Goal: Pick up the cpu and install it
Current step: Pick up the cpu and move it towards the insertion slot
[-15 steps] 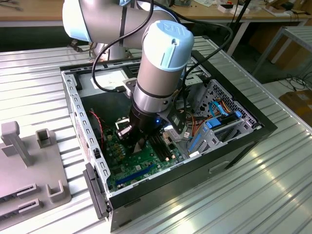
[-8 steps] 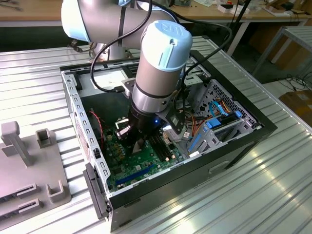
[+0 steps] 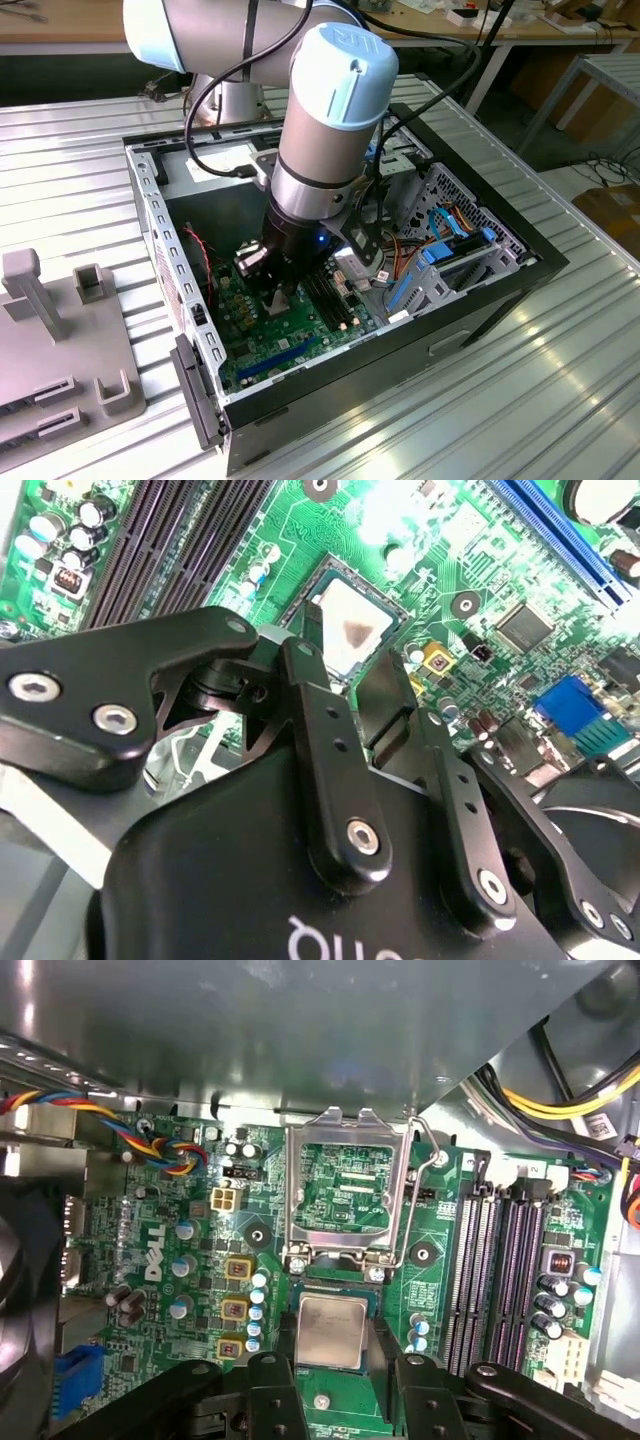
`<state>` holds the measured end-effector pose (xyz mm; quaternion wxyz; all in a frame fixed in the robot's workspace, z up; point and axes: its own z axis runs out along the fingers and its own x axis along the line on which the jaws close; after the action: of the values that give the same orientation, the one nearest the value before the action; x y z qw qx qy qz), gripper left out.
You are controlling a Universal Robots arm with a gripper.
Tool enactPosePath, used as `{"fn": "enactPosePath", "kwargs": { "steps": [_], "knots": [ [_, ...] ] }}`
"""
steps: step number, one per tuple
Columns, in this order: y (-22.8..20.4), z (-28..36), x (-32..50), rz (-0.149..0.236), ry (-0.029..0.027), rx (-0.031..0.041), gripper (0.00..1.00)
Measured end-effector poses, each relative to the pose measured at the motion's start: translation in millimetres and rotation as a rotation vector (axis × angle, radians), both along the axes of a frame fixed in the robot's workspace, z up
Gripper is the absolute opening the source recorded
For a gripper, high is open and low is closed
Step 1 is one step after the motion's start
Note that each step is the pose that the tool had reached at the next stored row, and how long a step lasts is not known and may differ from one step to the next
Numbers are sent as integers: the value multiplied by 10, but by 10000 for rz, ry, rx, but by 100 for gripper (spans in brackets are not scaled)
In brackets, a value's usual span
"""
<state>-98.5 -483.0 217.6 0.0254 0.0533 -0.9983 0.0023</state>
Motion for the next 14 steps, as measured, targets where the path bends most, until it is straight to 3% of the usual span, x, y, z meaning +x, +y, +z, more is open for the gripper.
{"fn": "enactPosePath", "kwargs": {
  "steps": [4, 7, 11, 14],
  "knots": [
    [1, -1, 2, -1, -1, 2, 40],
    [1, 0, 2, -1, -1, 1, 21],
    [1, -1, 2, 0, -1, 2, 11],
    [1, -1, 2, -1, -1, 2, 11]
  ]
}}
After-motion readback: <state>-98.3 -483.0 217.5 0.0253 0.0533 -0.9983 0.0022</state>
